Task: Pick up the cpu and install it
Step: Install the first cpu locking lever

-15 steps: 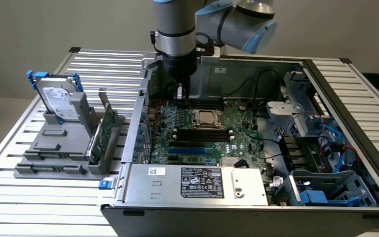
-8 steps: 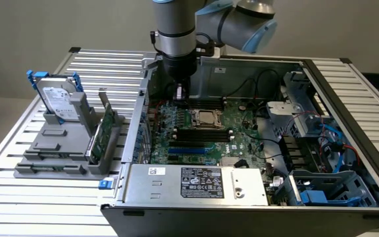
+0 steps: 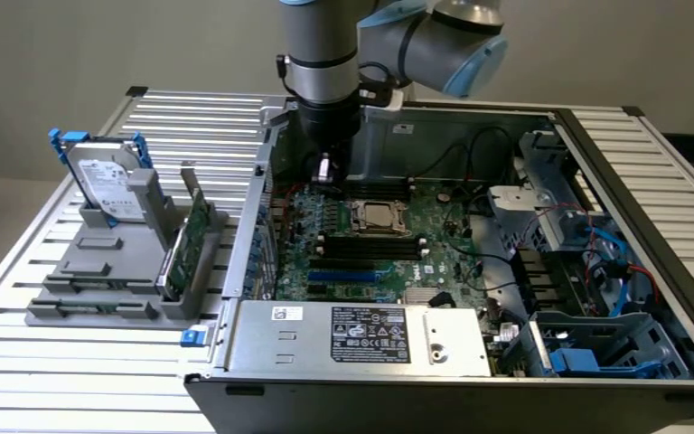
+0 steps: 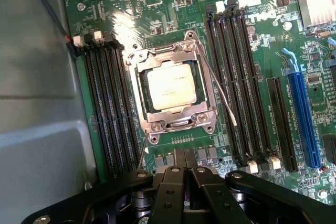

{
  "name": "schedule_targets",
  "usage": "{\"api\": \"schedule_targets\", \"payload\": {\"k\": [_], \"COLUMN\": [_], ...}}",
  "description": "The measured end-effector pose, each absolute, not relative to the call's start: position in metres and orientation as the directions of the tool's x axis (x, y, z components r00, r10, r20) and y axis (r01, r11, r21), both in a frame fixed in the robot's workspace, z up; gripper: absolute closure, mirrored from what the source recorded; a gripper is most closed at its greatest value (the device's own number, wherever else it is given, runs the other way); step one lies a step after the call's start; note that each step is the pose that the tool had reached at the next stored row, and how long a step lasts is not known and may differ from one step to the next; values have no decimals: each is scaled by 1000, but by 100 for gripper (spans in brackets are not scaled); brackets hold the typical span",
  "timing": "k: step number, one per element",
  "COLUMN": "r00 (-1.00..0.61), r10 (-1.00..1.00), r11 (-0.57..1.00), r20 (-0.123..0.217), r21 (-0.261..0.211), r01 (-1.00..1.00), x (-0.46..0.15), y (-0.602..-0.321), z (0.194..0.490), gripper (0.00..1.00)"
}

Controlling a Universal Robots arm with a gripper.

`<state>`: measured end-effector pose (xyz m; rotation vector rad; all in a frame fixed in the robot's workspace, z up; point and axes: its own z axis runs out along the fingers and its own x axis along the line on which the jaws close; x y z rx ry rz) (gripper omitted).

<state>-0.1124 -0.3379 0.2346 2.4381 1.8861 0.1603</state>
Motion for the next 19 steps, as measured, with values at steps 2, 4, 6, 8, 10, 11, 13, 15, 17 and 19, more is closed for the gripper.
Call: {"api": "schedule_targets", "payload": {"k": [2,4,6,8,10,11,13,15,17,19], "r00": [273,295,316,335,352,360,377,394,413,431], "r10": [961,954,946,939,932,928,921,912,903,894], "r11": [-277,-300,-322,-341,-359,-368,-385,-404,-423,-440], "r20": [52,58,66,76,87,92,103,113,119,120], "r21": [106,104,101,98,92,89,83,77,73,66], "r01": [955,948,941,935,929,926,919,912,903,895], "x": [-112,-112,-113,-113,-114,-114,-115,-115,-116,-116], "y": [-338,-338,-338,-338,-338,-338,-338,-338,-338,-338], "z": [235,235,235,235,236,236,237,238,238,238], "gripper": [89,89,89,89,89,89,89,89,89,89]}}
